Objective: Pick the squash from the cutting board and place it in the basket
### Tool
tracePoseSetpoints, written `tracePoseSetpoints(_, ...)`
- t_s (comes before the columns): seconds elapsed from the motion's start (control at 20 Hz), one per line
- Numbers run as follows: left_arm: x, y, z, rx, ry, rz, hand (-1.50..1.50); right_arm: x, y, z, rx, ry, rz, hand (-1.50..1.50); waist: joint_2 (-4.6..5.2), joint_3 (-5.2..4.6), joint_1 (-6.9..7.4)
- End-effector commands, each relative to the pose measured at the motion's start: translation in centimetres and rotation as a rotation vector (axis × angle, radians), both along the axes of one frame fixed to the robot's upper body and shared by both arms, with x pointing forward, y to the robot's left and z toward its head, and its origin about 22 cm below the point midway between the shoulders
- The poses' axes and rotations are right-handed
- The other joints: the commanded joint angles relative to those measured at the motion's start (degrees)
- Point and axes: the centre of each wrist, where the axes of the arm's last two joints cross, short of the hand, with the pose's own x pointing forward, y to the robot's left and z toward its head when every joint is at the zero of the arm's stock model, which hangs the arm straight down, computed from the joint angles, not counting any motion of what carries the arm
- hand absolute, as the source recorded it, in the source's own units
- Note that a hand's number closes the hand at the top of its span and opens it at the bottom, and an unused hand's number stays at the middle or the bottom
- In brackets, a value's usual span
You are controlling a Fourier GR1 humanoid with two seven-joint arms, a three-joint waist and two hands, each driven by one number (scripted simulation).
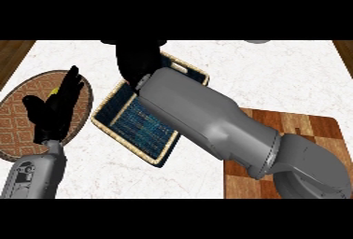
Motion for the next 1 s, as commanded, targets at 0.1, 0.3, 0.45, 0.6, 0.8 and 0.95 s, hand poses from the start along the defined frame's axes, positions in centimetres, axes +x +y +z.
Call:
tracePoseSetpoints(0.1,0.4,-0.3,0.2,-0.014,0.003,-0.007,0.00,-0.8,0.4,-0.5,-0.014,0.053,-0.012,1.50,0.06,-0.02,0.48)
tracePoseSetpoints(0.3,0.2,2.1,0.8,0.003,-0.002,-0.005,0.00,0.2,-1.2,-3.0,-0.041,0.103,-0.021,1.50,0.19,-0.02,0.48)
tracePoseSetpoints(0.45,-0.7,-0.7,-0.6,0.001,0.012,0.006,0.00,0.7,-0.8,-0.8,-0.041,0.119,-0.014,1.50,0.01,0.02,0.04)
tracePoseSetpoints(0.6,-0.1,1.1,0.8,0.005,0.006,-0.004,0.00,0.2,-0.7,-1.3,-0.031,0.161,-0.016,1.50,0.00,0.02,0.15)
tracePoseSetpoints(0.8,0.8,-0.6,0.3,-0.004,0.010,0.020,0.00,0.9,-1.0,-0.9,-0.010,0.203,-0.082,1.50,0.09,0.02,-0.13)
tracePoseSetpoints(0.95,-0.2,-0.2,0.0,0.002,0.012,-0.009,0.00,0.7,-1.5,-2.8,-0.061,0.228,-0.146,1.50,0.10,0.00,0.60)
